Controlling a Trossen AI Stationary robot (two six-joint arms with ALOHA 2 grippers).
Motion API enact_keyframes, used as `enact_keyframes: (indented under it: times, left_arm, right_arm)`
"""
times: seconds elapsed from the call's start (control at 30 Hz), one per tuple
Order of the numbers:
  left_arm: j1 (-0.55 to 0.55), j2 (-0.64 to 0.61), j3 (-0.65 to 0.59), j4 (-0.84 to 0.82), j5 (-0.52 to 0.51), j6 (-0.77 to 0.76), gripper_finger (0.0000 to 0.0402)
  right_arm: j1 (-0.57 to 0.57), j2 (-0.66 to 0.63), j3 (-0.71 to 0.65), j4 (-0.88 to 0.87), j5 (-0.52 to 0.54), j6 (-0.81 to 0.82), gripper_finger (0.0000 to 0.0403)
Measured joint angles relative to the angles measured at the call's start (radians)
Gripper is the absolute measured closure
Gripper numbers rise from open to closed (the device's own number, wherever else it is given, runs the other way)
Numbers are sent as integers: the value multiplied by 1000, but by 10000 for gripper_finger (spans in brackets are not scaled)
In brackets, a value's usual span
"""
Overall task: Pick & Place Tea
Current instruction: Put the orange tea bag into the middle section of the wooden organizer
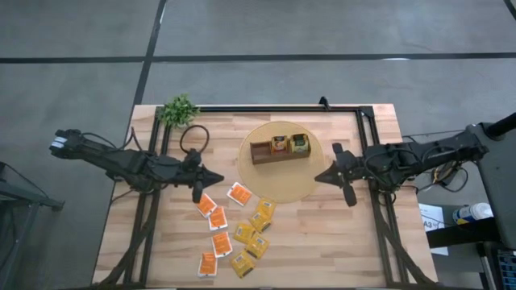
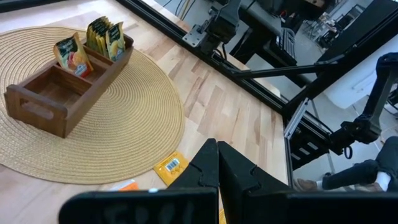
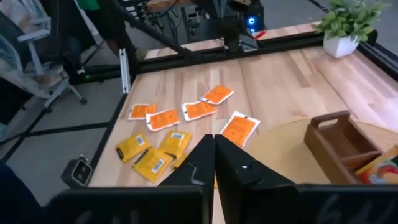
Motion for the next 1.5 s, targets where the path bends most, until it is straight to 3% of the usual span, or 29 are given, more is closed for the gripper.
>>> enact_keyframes:
  times: [0.3, 0.57, 0.73, 1.1, 1.37, 1.5]
  left_arm:
    - [0, 43, 0, 0, 0, 28, 402]
    - [0, 61, 0, 3, -1, 70, 402]
    - [0, 61, 0, 10, -1, 107, 402]
    - [0, 61, 0, 10, -2, 111, 402]
    - [0, 61, 0, 15, -2, 112, 402]
    - [0, 61, 0, 15, -2, 112, 402]
  right_arm:
    - [2, -128, -220, 182, 89, -55, 394]
    - [1, -319, -336, 194, 189, -121, 394]
    - [-8, -418, -362, 198, 132, -307, 394]
    - [-98, -529, -433, 201, 136, -313, 394]
    - [-114, -651, -556, 302, 10, -299, 394]
    - [-115, -718, -620, 308, 14, -287, 394]
